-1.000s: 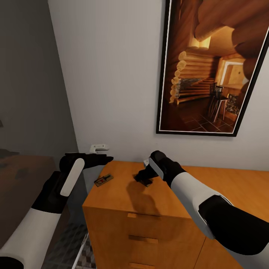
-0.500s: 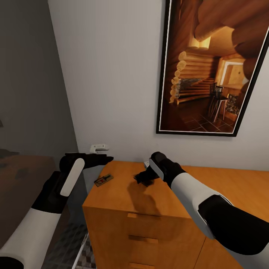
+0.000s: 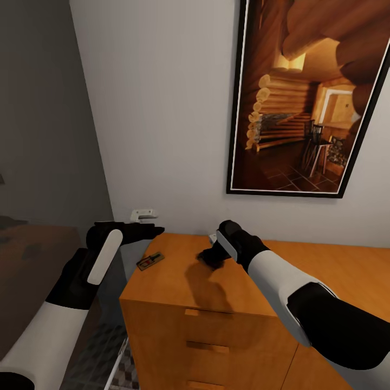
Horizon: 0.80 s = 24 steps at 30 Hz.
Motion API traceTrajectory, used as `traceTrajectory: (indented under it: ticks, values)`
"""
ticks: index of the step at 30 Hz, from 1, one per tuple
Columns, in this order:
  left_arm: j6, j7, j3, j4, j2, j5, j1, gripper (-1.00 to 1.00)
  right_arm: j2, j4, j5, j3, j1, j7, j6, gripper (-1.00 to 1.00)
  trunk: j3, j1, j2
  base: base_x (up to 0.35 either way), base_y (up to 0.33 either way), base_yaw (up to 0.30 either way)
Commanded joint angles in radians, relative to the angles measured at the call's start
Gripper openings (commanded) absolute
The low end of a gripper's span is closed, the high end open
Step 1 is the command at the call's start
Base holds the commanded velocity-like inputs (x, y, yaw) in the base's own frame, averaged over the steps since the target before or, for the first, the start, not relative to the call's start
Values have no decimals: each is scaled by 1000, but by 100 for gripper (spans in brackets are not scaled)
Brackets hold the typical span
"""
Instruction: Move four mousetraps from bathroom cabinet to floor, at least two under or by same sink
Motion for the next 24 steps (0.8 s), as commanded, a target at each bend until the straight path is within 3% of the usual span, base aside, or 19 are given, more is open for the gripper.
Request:
traceTrajectory:
  ticks: [1, 24]
  values:
    - [2, 11, -2, -1, 1, 10, -1, 100, 0, 39, -9, 4, 0, 4, 3, -100, -1, 0, -1, 0, 0, 0]
    - [1, 11, -2, -1, 1, 10, -1, 100, 0, 28, -4, 6, -1, 5, 3, -100, -1, 0, -1, 0, 0, 0]
